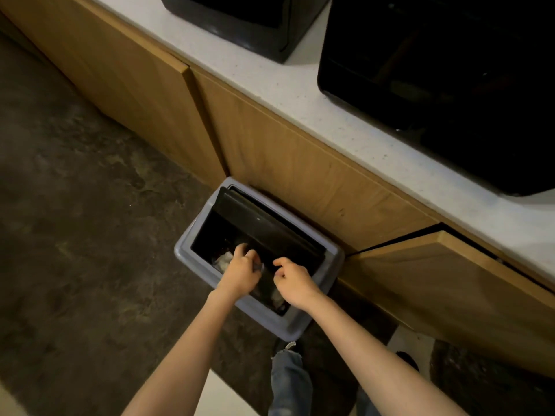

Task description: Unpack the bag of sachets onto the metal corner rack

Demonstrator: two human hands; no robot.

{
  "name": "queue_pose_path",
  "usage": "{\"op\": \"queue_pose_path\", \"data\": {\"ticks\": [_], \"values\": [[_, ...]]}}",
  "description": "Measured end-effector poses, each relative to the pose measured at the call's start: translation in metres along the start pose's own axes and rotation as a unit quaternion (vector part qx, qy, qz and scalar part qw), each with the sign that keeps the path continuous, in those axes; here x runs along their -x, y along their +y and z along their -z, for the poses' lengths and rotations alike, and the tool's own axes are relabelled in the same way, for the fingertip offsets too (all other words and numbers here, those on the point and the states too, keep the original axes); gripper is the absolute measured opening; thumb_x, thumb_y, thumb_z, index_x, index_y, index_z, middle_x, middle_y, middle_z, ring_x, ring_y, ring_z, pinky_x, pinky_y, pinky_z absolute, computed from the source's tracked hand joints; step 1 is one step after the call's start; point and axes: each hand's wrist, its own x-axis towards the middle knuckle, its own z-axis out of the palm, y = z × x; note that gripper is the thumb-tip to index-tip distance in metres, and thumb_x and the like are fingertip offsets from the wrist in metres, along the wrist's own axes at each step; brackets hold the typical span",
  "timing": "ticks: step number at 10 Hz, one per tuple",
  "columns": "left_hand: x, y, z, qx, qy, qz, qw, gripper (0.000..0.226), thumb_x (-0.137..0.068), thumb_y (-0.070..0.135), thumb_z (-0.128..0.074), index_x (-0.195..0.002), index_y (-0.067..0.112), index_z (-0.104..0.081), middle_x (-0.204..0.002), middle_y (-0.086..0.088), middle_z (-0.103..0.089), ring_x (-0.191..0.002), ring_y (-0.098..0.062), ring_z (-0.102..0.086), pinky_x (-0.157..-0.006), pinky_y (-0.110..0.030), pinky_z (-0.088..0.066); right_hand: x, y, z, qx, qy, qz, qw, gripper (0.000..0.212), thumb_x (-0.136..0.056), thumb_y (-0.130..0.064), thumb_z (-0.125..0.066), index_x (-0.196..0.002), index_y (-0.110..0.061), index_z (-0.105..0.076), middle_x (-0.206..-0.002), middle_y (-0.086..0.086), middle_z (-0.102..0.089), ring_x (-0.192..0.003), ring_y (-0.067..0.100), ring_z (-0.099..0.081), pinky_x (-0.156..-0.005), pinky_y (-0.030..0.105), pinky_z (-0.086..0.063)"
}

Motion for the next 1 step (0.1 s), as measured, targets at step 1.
{"op": "queue_pose_path", "data": {"ticks": [1], "values": [[0.0138,0.0216,0.0208,-0.017,-0.046,-0.003,0.999,0.028,-0.088,0.018,-0.048,-0.116,0.013,-0.054,-0.126,-0.012,-0.051,-0.110,-0.025,-0.052,-0.090,-0.035,-0.046,0.0217,-0.0098,0.0214,-0.041,0.008,0.024,0.999,0.041,-0.095,-0.013,-0.042,-0.136,-0.015,-0.038,-0.119,0.006,-0.056,-0.094,0.014,-0.054,-0.078,0.026,-0.044]]}}
